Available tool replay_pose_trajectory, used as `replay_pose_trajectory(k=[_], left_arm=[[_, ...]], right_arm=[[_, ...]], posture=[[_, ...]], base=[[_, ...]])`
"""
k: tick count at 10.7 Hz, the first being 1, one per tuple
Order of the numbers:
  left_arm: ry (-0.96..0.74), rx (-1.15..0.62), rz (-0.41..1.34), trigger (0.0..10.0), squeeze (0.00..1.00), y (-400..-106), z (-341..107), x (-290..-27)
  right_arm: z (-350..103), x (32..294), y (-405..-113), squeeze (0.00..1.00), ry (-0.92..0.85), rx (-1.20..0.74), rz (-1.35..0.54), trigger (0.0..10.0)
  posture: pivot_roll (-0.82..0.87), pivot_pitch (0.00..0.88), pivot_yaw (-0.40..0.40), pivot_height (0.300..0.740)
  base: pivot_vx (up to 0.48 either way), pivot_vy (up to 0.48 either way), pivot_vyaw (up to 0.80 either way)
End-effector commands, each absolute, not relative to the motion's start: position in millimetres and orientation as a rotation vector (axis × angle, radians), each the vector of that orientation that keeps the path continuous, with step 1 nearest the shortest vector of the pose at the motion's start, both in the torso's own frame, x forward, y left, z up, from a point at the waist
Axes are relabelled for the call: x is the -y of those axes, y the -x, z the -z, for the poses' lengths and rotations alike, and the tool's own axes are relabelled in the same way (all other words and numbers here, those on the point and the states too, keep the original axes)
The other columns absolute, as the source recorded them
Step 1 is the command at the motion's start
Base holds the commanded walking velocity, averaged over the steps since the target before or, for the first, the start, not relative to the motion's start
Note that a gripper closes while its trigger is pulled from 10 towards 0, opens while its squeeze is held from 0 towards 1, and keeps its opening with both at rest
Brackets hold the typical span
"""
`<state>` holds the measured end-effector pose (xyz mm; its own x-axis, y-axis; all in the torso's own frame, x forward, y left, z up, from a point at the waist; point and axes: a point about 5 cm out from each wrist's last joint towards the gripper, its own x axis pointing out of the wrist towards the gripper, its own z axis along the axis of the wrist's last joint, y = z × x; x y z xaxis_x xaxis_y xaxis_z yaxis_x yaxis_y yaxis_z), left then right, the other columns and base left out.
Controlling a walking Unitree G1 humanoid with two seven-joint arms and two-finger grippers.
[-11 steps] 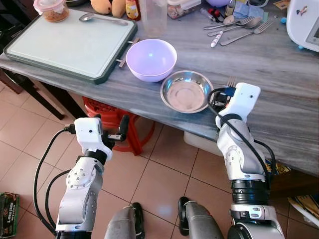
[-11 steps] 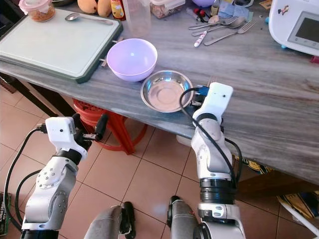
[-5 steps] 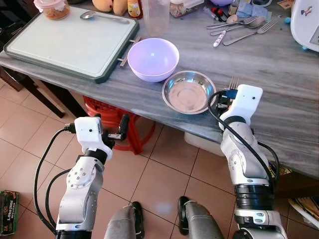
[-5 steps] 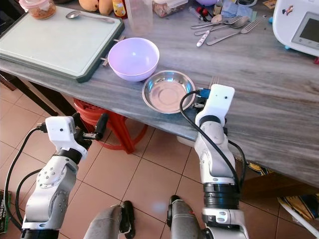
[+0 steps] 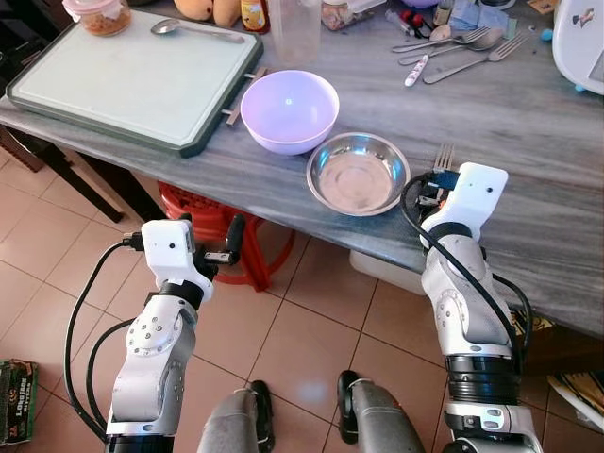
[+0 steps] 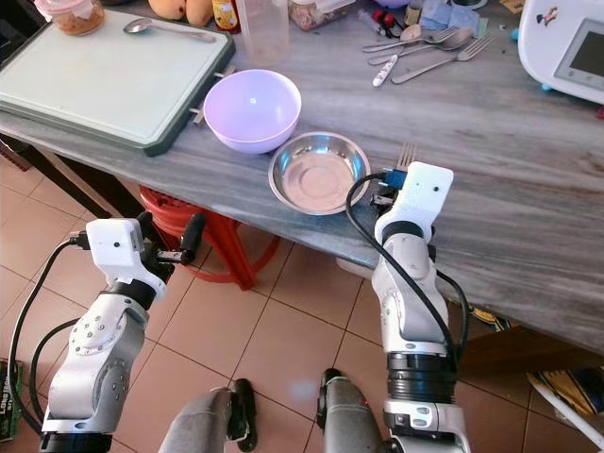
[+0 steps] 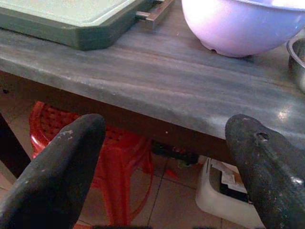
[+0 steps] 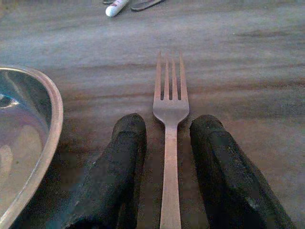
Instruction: Setting the table
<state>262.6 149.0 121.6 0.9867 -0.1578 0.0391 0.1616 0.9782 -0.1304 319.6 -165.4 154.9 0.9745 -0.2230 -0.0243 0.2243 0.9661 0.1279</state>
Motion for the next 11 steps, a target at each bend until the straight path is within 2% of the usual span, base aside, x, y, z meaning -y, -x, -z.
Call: replay_pose_trajectory(k=[1,6,11], left_arm=[[0.129,0.009,0.150,10.0,0.00,-260.9,-117.3,-151.2],[0.132,0.013,0.154,10.0,0.00,-262.3,-117.5,-150.2],[0.136,0.023,0.151,10.0,0.00,-263.9,-118.7,-149.7]], right_arm=[[-139.2,169.2,-315.5,0.00,-0.135,-0.076,0.240,10.0],[-154.6,167.2,-314.8,0.00,-0.176,0.036,0.198,10.0],[-171.1,173.2,-313.0,0.00,-0.136,0.128,0.194,10.0]], posture=[[-0.03,0.256,0.073,0.740],[-0.03,0.253,0.075,0.740],[-0.03,0.247,0.071,0.740]], base=[[0.000,0.000,0.00],[0.000,0.000,0.00],[0.000,0.000,0.00]])
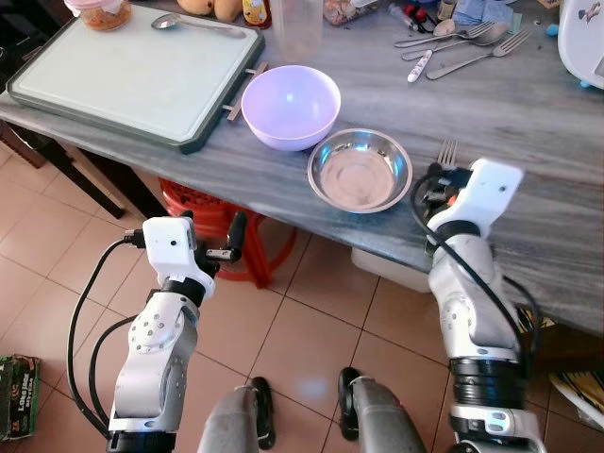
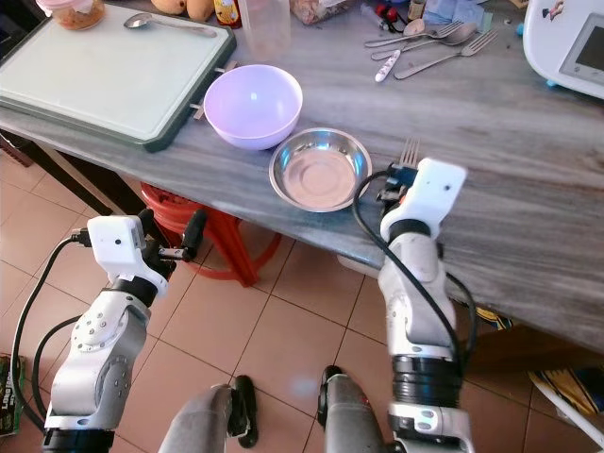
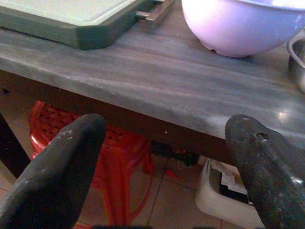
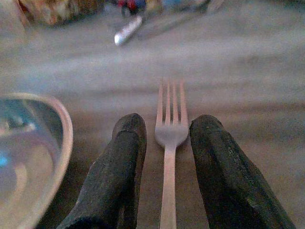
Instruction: Setting the table
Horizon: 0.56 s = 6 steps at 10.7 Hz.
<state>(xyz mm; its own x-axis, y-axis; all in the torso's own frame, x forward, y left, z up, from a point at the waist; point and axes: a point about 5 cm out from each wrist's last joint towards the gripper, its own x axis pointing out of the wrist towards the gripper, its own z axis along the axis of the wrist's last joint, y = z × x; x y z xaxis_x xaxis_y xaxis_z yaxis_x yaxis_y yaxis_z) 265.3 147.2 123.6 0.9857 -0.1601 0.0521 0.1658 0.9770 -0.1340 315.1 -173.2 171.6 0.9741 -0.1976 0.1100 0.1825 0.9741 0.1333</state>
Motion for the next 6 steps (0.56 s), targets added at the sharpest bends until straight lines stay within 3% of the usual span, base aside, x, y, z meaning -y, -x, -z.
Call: replay_pose_trajectory(k=[1,3,4,5,6], left_arm=[[0.137,0.023,0.148,10.0,0.00,-263.7,-118.8,-150.3],[0.138,0.023,0.152,10.0,0.00,-263.9,-118.5,-150.1],[0.139,0.022,0.154,10.0,0.00,-264.0,-118.3,-149.9],[0.139,0.021,0.157,10.0,0.00,-264.2,-118.3,-149.3],[0.138,0.021,0.160,10.0,0.00,-264.4,-118.6,-149.0]], right_arm=[[-178.4,183.8,-308.4,1.00,-0.085,0.166,0.233,10.0],[-180.6,211.8,-302.3,1.00,0.003,0.164,0.342,10.0],[-175.1,219.1,-301.3,0.57,0.013,0.126,0.372,10.0],[-169.0,223.9,-301.3,0.00,0.015,0.081,0.381,10.0],[-164.6,225.0,-303.2,0.00,0.040,0.038,0.369,10.0]], posture=[[-0.04,0.247,0.071,0.740],[-0.05,0.249,0.072,0.740],[-0.05,0.250,0.072,0.740],[-0.05,0.251,0.075,0.740],[-0.05,0.253,0.076,0.740]], base=[[0.000,0.000,0.00],[0.000,0.000,0.00],[0.000,0.000,0.00],[0.000,0.000,0.00],[0.000,0.000,0.00]])
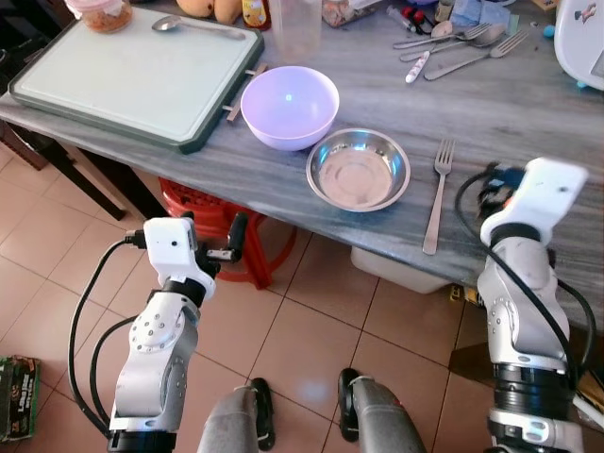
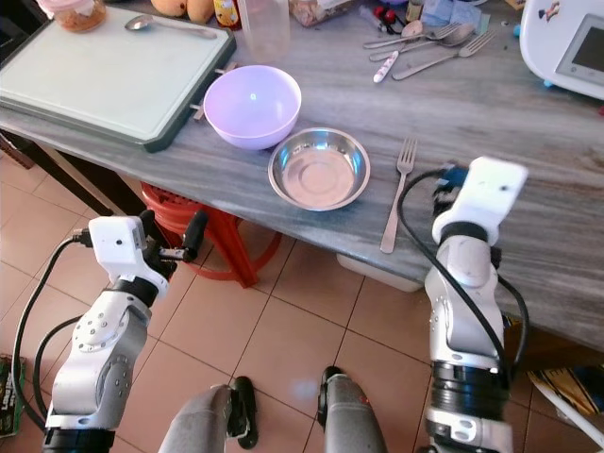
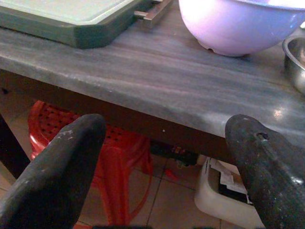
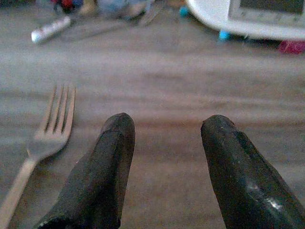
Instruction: Setting the table
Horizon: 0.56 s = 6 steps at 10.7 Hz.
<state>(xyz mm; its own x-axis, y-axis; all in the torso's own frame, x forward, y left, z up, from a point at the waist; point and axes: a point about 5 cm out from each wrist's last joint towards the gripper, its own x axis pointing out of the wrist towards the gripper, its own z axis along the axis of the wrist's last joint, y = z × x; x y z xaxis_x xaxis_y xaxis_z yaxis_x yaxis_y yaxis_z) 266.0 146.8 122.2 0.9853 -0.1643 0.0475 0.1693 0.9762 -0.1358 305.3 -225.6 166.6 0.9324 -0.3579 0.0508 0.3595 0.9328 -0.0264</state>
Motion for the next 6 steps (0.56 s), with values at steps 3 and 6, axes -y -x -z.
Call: replay_pose_trajectory(k=[3,6], left_arm=[[0.135,0.017,0.161,10.0,0.00,-264.5,-118.4,-149.1],[0.135,0.015,0.158,10.0,0.00,-263.6,-117.9,-149.4]], right_arm=[[-153.7,221.3,-313.9,0.00,0.030,-0.063,0.294,10.0],[-148.1,208.1,-316.9,0.00,0.000,-0.113,0.211,10.0]], posture=[[-0.04,0.254,0.074,0.740],[-0.04,0.253,0.071,0.740]], base=[[0.000,0.000,0.00],[0.000,0.000,0.00]])
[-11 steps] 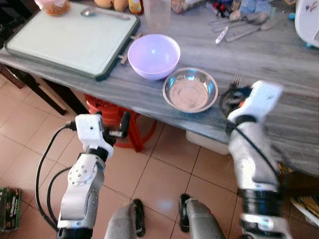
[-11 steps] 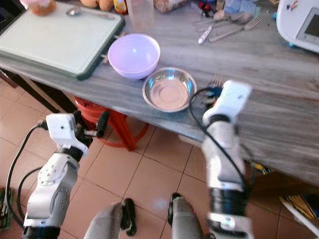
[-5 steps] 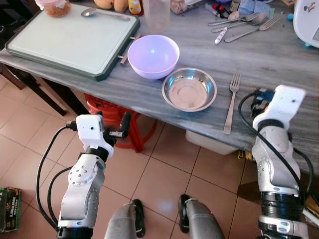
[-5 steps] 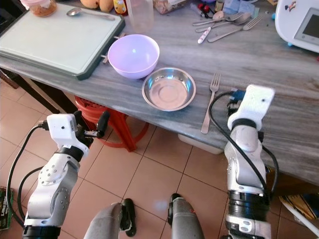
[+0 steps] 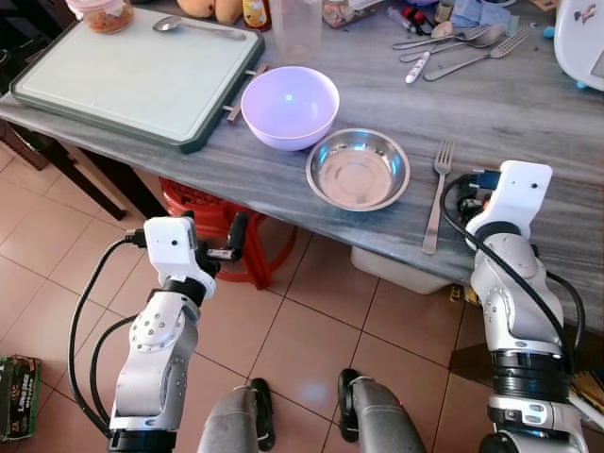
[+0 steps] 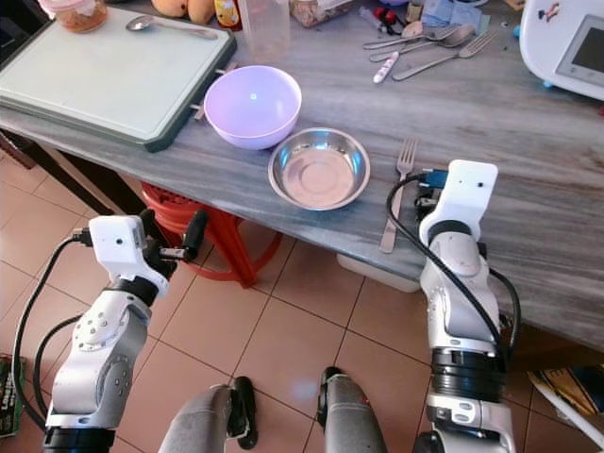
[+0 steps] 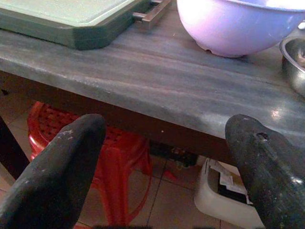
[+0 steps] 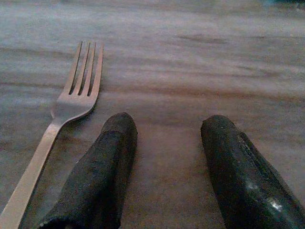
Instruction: Setting the table
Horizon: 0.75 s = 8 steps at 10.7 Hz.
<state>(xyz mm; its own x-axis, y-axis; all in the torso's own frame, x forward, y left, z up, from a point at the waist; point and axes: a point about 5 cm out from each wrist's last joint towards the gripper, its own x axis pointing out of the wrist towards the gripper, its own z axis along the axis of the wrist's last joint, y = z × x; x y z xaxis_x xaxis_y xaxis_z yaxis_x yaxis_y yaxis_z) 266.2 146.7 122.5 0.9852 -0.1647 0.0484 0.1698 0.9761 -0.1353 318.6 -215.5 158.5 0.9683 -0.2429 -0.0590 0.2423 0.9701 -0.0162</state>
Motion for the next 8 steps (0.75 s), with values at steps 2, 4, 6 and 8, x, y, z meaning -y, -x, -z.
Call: replay_pose_trajectory(k=[2,4,6,8], left_arm=[[0.135,0.013,0.160,10.0,0.00,-263.5,-117.6,-149.4],[0.135,0.011,0.162,10.0,0.00,-264.2,-117.4,-148.6],[0.135,0.011,0.162,10.0,0.00,-264.6,-117.1,-148.2],[0.136,0.010,0.162,10.0,0.00,-265.1,-117.0,-147.2]], right_arm=[[-144.8,203.3,-315.7,0.00,-0.022,-0.127,0.176,10.0],[-145.1,196.8,-315.9,0.00,-0.037,-0.130,0.124,10.0],[-145.5,195.2,-316.4,0.00,-0.037,-0.130,0.103,10.0],[-144.5,190.9,-316.9,0.00,-0.042,-0.137,0.075,10.0]], posture=[[-0.04,0.256,0.072,0.740],[-0.04,0.255,0.073,0.740],[-0.04,0.254,0.072,0.740],[-0.05,0.255,0.070,0.740]], base=[[0.000,0.000,0.00],[0.000,0.000,0.00],[0.000,0.000,0.00],[0.000,0.000,0.00]])
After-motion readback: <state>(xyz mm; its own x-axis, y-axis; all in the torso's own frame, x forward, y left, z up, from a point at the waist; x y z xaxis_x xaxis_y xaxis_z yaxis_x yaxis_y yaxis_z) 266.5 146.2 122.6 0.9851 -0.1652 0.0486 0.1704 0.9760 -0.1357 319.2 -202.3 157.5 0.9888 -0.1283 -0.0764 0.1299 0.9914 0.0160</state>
